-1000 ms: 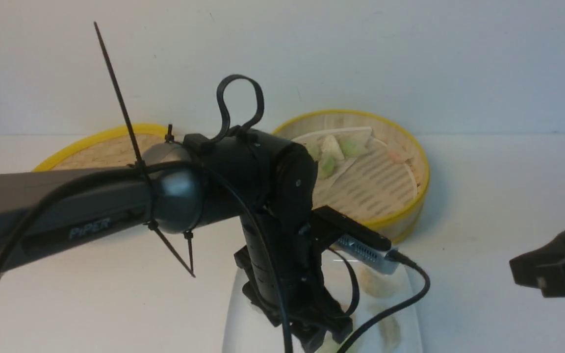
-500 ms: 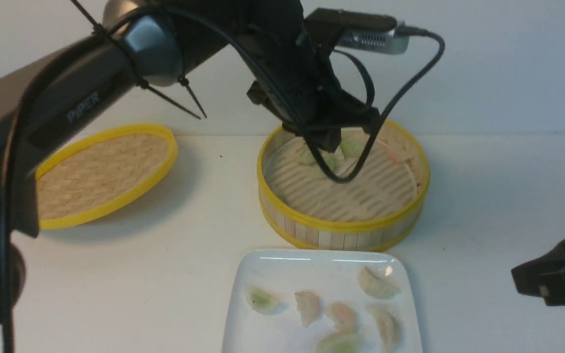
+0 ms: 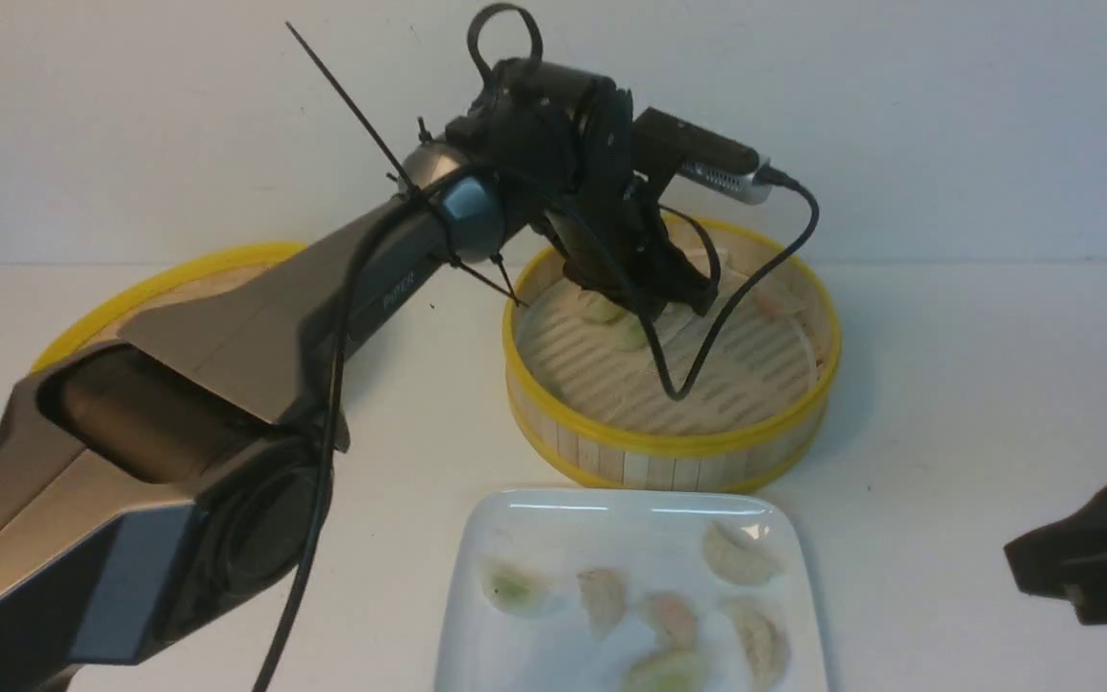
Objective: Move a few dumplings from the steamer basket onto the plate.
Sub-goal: Use the left arm to grab a dumpling from the steamer
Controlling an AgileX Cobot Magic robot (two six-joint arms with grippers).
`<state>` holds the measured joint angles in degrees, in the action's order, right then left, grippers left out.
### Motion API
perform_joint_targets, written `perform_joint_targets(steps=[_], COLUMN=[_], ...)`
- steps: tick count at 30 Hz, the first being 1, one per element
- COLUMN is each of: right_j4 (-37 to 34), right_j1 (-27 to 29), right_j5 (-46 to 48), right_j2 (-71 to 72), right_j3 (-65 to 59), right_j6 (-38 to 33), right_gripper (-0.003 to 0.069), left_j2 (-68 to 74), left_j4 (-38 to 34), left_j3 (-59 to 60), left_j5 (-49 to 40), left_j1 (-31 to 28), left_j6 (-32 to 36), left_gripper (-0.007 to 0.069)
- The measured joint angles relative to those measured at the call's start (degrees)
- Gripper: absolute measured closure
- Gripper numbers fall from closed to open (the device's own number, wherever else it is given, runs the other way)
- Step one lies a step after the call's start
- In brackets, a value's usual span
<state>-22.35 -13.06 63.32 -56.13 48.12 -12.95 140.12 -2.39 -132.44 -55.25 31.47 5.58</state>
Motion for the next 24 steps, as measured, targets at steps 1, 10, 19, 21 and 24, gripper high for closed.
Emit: perform_joint_targets(steps=[1, 10, 19, 21, 24], right_j4=[0.0, 0.0, 0.0, 0.0, 0.0], right_j1=[0.0, 0.0, 0.0, 0.0, 0.0], right_j5=[0.23, 0.71, 0.53, 0.51, 0.51], right_j2=[0.0, 0.0, 0.0, 0.0, 0.0], right_j3=[0.0, 0.0, 0.0, 0.0, 0.0], right_j6=[-0.09, -0.34, -0.34, -0.34, -0.34], right_gripper=[0.0673, 0.0673, 0.0673, 0.0673, 0.0673], left_j2=[0.47, 3.02, 5.14, 5.33, 5.38], left_j4=[0.78, 2.39, 5.2, 5.09, 4.68], left_j3=[0.0, -0.18, -0.35, -0.5, -0.74], left_j5=[0.49, 3.54, 3.6, 3.54, 3.31], left_j1=[0.0, 0.0, 0.0, 0.0, 0.05], left_j6=[0.0, 0.0, -0.45, -1.08, -1.58], left_gripper=[0.0321, 0.0262, 0.026, 0.0275, 0.0376])
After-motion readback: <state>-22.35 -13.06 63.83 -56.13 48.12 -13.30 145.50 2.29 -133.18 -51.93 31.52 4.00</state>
